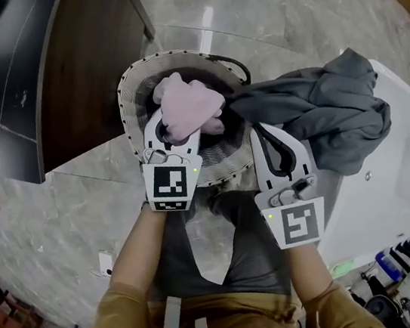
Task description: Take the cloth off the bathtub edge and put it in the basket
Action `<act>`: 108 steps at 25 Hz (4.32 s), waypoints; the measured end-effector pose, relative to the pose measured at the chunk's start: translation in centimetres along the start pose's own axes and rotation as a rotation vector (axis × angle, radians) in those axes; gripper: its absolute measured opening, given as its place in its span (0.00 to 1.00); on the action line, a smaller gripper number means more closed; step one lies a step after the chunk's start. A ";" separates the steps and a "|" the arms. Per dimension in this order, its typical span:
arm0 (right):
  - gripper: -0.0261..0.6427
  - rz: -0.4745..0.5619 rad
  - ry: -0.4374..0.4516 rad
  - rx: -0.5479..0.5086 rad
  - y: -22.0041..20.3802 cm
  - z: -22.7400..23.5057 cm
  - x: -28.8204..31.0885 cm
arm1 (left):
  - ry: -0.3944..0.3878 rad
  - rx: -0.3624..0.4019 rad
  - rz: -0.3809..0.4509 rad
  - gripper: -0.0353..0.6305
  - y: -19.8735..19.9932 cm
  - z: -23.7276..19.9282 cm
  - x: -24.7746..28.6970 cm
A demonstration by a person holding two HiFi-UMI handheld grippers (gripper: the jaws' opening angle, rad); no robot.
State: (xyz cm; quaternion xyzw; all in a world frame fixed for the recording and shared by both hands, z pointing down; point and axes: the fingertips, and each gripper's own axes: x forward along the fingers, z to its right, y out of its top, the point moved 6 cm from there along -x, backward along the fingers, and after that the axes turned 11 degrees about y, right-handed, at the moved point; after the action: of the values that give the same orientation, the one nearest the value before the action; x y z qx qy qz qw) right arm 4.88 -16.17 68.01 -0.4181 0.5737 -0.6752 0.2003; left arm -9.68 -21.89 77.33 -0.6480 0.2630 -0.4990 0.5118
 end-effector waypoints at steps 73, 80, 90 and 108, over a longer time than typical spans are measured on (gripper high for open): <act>0.05 -0.022 -0.043 0.035 9.8 1.8 -4.8 | 0.097 0.097 -0.238 0.06 5.0 0.4 -2.6; 0.05 -0.034 -0.056 0.052 11.9 1.8 -6.9 | 0.061 0.106 -0.218 0.06 8.3 2.0 -3.9; 0.05 -0.016 -0.068 0.037 16.7 1.7 -8.6 | 0.043 0.072 -0.106 0.06 17.3 2.0 -6.4; 0.05 0.099 -0.077 -0.023 28.9 1.2 -14.1 | 0.012 0.106 0.203 0.06 37.3 2.3 -15.9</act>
State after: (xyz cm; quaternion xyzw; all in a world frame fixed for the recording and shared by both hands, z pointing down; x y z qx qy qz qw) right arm 7.78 -13.86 36.07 -0.4169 0.5934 -0.6412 0.2507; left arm -7.00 -19.98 36.87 -0.5869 0.3036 -0.4618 0.5916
